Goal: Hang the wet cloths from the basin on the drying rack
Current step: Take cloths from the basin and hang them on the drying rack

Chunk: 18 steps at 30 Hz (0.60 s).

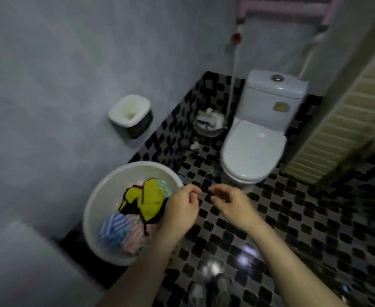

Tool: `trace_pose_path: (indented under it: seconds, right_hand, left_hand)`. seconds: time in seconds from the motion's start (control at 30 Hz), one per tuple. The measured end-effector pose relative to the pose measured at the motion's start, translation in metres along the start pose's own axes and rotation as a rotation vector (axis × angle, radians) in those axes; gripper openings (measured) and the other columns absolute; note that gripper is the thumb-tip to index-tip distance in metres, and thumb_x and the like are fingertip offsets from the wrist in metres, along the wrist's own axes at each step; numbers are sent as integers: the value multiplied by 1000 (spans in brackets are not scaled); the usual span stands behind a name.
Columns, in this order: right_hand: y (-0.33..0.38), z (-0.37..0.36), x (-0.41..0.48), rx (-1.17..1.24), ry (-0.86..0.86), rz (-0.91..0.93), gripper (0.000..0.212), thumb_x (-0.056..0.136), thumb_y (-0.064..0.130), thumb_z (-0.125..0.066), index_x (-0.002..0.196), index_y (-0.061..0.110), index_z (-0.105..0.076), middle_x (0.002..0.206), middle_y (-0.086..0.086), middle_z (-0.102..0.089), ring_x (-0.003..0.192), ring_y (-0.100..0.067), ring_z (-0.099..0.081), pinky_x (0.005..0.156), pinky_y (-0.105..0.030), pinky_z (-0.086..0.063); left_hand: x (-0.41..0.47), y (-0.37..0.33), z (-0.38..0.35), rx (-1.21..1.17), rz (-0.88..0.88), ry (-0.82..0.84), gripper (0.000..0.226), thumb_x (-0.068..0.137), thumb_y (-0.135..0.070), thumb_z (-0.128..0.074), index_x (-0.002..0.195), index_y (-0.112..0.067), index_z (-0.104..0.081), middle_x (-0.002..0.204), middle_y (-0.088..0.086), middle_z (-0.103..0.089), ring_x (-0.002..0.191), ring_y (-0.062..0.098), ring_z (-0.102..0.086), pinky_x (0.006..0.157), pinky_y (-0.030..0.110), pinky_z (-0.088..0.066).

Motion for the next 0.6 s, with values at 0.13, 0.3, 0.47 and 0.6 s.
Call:
trace_pose_path:
  seconds: [0.13, 0.3, 0.47, 0.6]
  right_hand:
    - [16, -56, 35, -33, 244, 32, 37, 94, 20, -59, 130, 20, -56, 114, 7, -61, 102, -10, -60, 92, -28, -50]
    - [16, -113, 59, -91, 399, 1, 30, 93, 16, -56, 122, 14, -49, 109, -4, -60, 99, -24, -61, 81, -38, -52]
    - [26, -160, 74, -596, 638, 170, 21, 97, 17, -45, 112, 6, -56, 104, -16, -66, 89, -32, -61, 70, -39, -49]
    - [22, -192, 81, -1054, 745, 194, 32, 94, 16, -48, 126, 14, -55, 127, -11, -55, 117, -31, -49, 93, -43, -45]
  left_hand:
    - [-4, 63, 25, -29, 219, -109, 21, 89, -7, -50, 99, -13, -68, 100, 2, -67, 94, 20, -60, 80, 31, -48]
    - [-12, 151, 30, 120, 464, 3, 25, 90, -11, -50, 108, -18, -66, 111, 0, -64, 99, 23, -58, 73, 28, -39]
    - [-16, 206, 27, 202, 585, 217, 31, 98, -20, -45, 128, -21, -54, 124, 6, -58, 103, 26, -56, 76, 31, -39]
    - [-11, 226, 23, 306, 511, 268, 48, 96, -17, -54, 143, -17, -45, 146, 8, -45, 129, 27, -45, 101, 34, -39]
Point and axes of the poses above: each hand's wrist, its own x-axis towards the middle knuckle, its own z-axis out of the back of the hand, y = z × x, the point moved 2 cm from there along x, towards the middle knuckle
